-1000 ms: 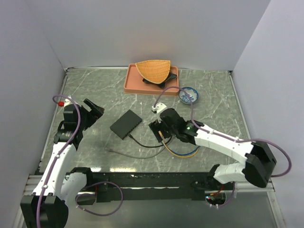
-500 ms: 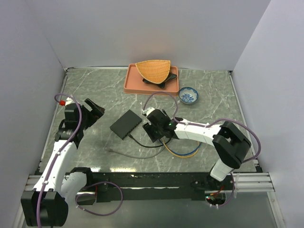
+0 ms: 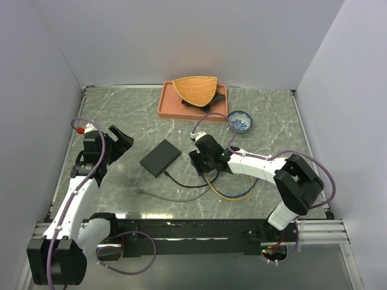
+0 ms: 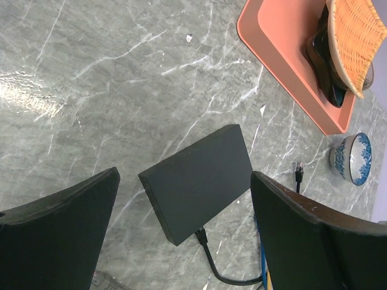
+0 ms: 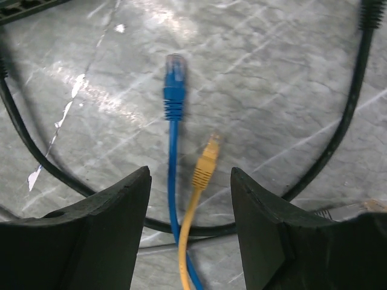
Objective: Insert the plug into the switch port
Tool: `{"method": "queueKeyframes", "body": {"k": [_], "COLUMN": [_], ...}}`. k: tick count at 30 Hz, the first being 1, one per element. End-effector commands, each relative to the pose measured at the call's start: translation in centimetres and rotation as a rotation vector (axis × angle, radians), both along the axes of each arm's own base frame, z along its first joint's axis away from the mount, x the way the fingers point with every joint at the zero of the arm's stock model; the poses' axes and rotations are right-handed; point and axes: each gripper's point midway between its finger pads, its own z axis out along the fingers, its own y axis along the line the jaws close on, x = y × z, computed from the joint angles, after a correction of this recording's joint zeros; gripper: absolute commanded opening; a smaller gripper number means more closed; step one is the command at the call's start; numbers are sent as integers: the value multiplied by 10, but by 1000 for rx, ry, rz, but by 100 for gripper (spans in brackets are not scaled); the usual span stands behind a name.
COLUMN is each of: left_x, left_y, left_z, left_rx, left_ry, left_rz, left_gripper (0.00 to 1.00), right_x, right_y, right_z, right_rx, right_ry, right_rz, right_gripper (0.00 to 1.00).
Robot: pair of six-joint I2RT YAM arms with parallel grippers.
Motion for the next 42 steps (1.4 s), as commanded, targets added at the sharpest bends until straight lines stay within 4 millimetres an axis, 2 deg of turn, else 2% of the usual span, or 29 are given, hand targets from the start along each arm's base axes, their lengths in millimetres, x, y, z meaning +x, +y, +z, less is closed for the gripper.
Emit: {"method": "queueKeyframes", "body": {"k": [1, 12, 20, 27, 31, 33, 36, 42], "left_x": [7, 6, 4, 3, 1, 1, 1, 1], "left_y": [-2, -1, -1, 1, 2, 2, 2, 2], "left_z": [12, 11, 12, 17, 19, 19, 19, 20], "left_rx": [-6, 1, -2, 6, 10, 11, 11, 17], "left_ry": [-53, -43, -46, -57, -57, -57, -60, -62], "left_rz": [-14, -14, -13, -6, -2, 1, 1, -4], "left_gripper": [96, 96, 96, 96, 96, 96, 96, 96], "right_x": [6, -1, -12, -15, -14, -13, -8, 2], "right_y": [0, -16, -21, -19, -20, -21, -25, -31], "right_z": [13, -8, -24, -32, -35, -31, -20, 16], "right_rx": [79, 9, -24, -36, -49, -50, -55, -44], "right_ry": [-9, 44, 107, 147, 154, 142, 98, 0], "right_rz": [-43, -85, -95, -90, -93, -93, -98, -95], "right_gripper": [63, 54, 49, 29, 11, 1, 0, 0]}}
